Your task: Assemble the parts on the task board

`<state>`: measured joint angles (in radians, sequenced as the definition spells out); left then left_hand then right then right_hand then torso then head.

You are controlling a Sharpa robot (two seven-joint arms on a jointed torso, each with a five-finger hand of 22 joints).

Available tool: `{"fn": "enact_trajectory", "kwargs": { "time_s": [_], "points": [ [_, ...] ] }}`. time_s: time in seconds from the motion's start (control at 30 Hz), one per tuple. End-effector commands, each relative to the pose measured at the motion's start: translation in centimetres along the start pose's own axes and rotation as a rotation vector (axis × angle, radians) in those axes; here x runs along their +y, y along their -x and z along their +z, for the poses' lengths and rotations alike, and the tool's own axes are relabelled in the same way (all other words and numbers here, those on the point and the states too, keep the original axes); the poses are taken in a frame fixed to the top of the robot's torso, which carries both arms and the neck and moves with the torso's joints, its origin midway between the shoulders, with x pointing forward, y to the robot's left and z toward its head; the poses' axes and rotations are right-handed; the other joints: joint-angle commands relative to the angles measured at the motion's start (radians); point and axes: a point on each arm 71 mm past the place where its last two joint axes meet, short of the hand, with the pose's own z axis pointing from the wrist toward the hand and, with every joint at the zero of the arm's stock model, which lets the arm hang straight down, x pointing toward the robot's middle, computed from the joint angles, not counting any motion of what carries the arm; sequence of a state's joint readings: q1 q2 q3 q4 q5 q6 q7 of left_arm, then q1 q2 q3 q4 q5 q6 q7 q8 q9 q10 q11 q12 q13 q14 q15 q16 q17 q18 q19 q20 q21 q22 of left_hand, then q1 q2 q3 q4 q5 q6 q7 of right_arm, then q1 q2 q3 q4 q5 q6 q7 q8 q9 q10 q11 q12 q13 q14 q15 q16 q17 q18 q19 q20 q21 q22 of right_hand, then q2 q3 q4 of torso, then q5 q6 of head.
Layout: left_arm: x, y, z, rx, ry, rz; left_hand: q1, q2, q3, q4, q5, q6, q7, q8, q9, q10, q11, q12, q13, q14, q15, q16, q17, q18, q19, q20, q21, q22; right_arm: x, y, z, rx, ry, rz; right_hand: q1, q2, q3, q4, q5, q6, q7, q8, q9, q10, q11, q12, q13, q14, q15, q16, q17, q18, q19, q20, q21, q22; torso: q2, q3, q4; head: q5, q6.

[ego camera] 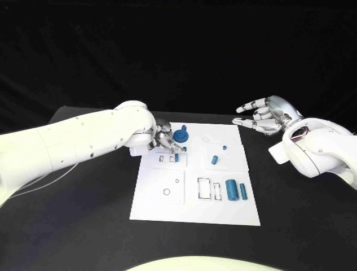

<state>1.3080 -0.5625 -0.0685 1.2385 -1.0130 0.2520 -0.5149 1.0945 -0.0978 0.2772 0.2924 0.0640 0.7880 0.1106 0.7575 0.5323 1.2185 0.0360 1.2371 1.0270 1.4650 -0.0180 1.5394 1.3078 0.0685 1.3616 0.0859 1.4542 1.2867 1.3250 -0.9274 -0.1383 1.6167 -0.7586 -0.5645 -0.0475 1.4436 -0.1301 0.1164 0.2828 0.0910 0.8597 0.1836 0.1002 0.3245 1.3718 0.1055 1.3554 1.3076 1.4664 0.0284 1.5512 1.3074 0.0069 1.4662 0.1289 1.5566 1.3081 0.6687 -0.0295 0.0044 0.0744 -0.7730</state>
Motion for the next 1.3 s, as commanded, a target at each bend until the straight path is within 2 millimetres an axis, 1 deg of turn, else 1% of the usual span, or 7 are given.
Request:
{"fn": "enact_trajectory", "kwargs": {
  "time_s": [0.03, 0.13, 0.23, 0.3, 0.63, 0.93, 1.3],
  "points": [
    [-0.2, -0.18, 0.07, 0.022, 0.004, 0.02, -0.008, 0.005, -0.005, 0.001, -0.003, -0.005, -0.004, 0.003, 0.001, -0.01, 0.0, -0.005, 0.0, 0.086, -0.004, 0.002, 0.217, -0.007, 0.007, 0.001, 0.003, 0.002, 0.04, -0.15, 0.05, 0.016, 0.002, -0.003, -0.008, 0.002, 0.002, 0.004, 0.005, 0.005, 0.001, 0.005, 0.001, 0.003, -0.006, 0.004, 0.065, 0.088, -0.005, -0.002, 0.196, -0.002, 0.095, -0.002, -0.003, 0.25, 0.0, 0.0005, 0.001, -0.001, -0.002],
    [-0.26, -0.29, 0.15, 0.027, 0.005, 0.023, -0.004, 0.01, -0.004, -0.001, -0.001, -0.006, -0.004, 0.003, 0.003, -0.012, 0.0, -0.006, -0.001, 0.086, -0.004, 0.002, 0.217, -0.007, 0.007, 0.002, 0.004, 0.002, 0.04, -0.17, 0.08, 0.016, 0.001, -0.004, -0.008, 0.002, 0.002, 0.004, 0.005, 0.005, 0.001, 0.005, 0.001, 0.003, -0.006, 0.004, 0.065, 0.088, -0.005, -0.002, 0.196, -0.002, 0.095, -0.002, -0.003, 0.25, -0.001, 0.0011, 0.0012, 0.0, -0.004],
    [-0.31, -0.41, 0.22, 0.034, 0.006, 0.025, -0.003, 0.013, -0.003, -0.001, -0.001, -0.006, -0.004, 0.003, 0.004, -0.014, 0.0, -0.008, -0.004, 0.086, -0.004, 0.002, 0.218, -0.007, 0.006, 0.002, 0.004, 0.002, 0.02, -0.16, 0.1, 0.016, 0.001, -0.005, -0.008, 0.002, 0.002, 0.004, 0.006, 0.005, 0.001, 0.005, 0.001, 0.003, -0.006, 0.004, 0.065, 0.088, -0.005, -0.002, 0.196, -0.002, 0.095, -0.002, -0.003, 0.25, -0.001, 0.0003, 0.0004, 0.001, -0.006],
    [-0.33, -0.48, 0.26, 0.039, 0.006, 0.027, 0.0, 0.015, -0.002, -0.002, -0.001, -0.006, -0.004, 0.003, 0.005, -0.015, 0.0, -0.01, -0.005, 0.086, -0.004, 0.002, 0.217, -0.007, 0.006, 0.002, 0.004, 0.002, 0.02, -0.17, 0.12, 0.016, 0.001, -0.006, -0.009, 0.003, 0.002, 0.004, 0.008, 0.006, 0.001, 0.005, 0.001, 0.003, -0.006, 0.004, 0.064, 0.088, -0.005, -0.002, 0.196, -0.002, 0.095, -0.002, -0.003, 0.25, -0.001, 0.0004, 0.0002, 0.001, -0.008],
    [-0.55, -0.78, 0.42, 0.057, 0.006, 0.035, 0.012, 0.017, 0.0, -0.004, -0.001, -0.007, -0.005, 0.004, 0.009, -0.018, -0.001, -0.012, -0.008, 0.087, -0.005, 0.003, 0.219, -0.007, 0.006, 0.002, 0.004, 0.003, 0.01, -0.23, 0.18, 0.018, 0.0, -0.007, -0.009, 0.003, 0.002, 0.004, 0.008, 0.006, 0.001, 0.005, 0.001, 0.003, -0.006, 0.004, 0.064, 0.088, -0.005, -0.002, 0.196, -0.002, 0.095, -0.002, -0.003, 0.25, 0.0, 0.0012, 0.0005, 0.0, -0.01],
    [-0.57, -0.88, 0.48, 0.06, 0.007, 0.037, 0.016, 0.018, 0.001, -0.004, -0.001, -0.006, -0.005, 0.005, 0.01, -0.021, -0.001, -0.015, -0.011, 0.086, -0.005, 0.003, 0.218, -0.007, 0.006, 0.002, 0.004, 0.003, -0.05, -0.21, 0.22, 0.017, -0.001, -0.008, -0.01, 0.004, 0.002, 0.004, 0.01, 0.006, 0.001, 0.006, 0.001, 0.004, -0.007, 0.005, 0.065, 0.088, -0.005, -0.003, 0.195, -0.002, 0.095, -0.002, -0.003, 0.25, -0.001, 0.0013, 0.0014, 0.001, -0.018],
    [-0.59, -0.96, 0.5, 0.069, 0.005, 0.033, 0.052, 0.03, 0.015, -0.005, -0.001, -0.006, -0.007, 0.009, 0.024, -0.026, -0.002, -0.022, -0.017, 0.086, -0.006, 0.003, 0.218, -0.007, 0.003, 0.002, 0.005, 0.003, -0.12, -0.19, 0.29, 0.017, -0.004, -0.009, -0.01, 0.004, 0.002, 0.004, 0.01, 0.006, 0.001, 0.006, 0.001, 0.004, -0.007, 0.005, 0.065, 0.088, -0.005, -0.003, 0.195, -0.002, 0.095, -0.002, -0.003, 0.25, -0.001, 0.0019, 0.0006, 0.002, -0.021]
  ]
}}
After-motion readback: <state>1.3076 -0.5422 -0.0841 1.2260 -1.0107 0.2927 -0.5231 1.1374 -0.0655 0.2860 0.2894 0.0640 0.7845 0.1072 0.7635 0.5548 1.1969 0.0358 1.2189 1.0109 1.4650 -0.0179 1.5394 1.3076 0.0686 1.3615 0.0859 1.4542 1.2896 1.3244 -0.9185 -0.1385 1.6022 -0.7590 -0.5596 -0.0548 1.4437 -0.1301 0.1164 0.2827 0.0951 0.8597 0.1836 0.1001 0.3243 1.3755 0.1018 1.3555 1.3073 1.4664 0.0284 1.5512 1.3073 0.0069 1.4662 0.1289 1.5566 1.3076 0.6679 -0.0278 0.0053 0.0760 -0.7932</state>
